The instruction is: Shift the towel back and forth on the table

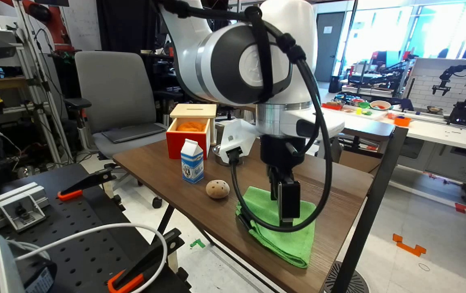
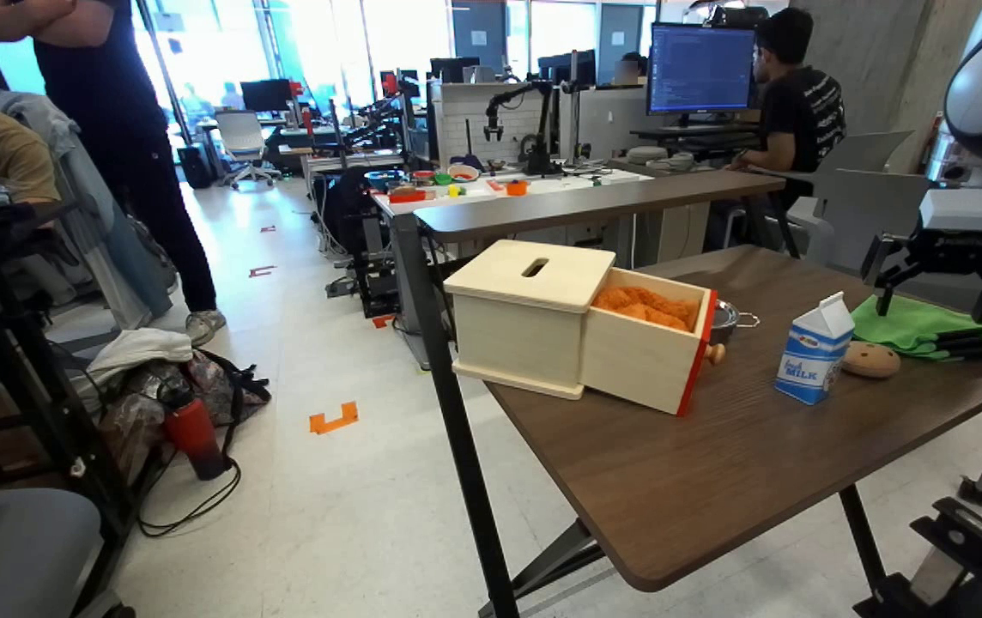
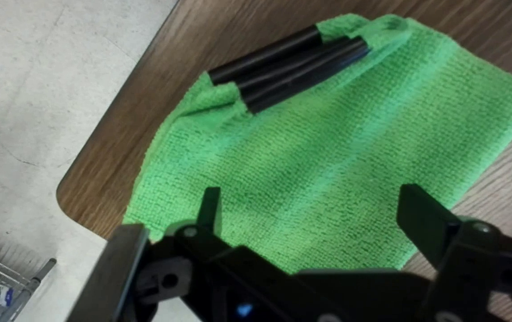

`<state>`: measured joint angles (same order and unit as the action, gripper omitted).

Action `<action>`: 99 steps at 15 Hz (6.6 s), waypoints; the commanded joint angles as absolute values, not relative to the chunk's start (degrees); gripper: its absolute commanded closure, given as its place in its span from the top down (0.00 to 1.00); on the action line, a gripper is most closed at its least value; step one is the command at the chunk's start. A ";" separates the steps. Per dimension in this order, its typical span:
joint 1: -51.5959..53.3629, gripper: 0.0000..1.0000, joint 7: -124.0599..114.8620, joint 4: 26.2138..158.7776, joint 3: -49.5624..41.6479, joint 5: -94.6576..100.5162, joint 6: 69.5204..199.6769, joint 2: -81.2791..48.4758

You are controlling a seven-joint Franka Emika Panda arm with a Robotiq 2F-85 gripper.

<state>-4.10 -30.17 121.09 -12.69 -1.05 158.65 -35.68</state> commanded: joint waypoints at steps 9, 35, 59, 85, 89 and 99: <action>-2.51 1.00 -31.51 112.15 -13.40 -8.54 158.26 -42.30; -4.36 1.00 -25.12 125.83 -13.80 -7.83 153.60 -29.84; 1.01 1.00 -40.26 102.83 -17.17 -8.01 153.26 -49.63; 1.60 1.00 -28.20 110.65 -15.60 1.67 147.76 -43.58; 1.76 1.00 -21.75 121.01 -17.19 3.74 149.58 -37.98; 3.58 1.00 -27.40 115.91 -17.07 2.77 147.51 -39.62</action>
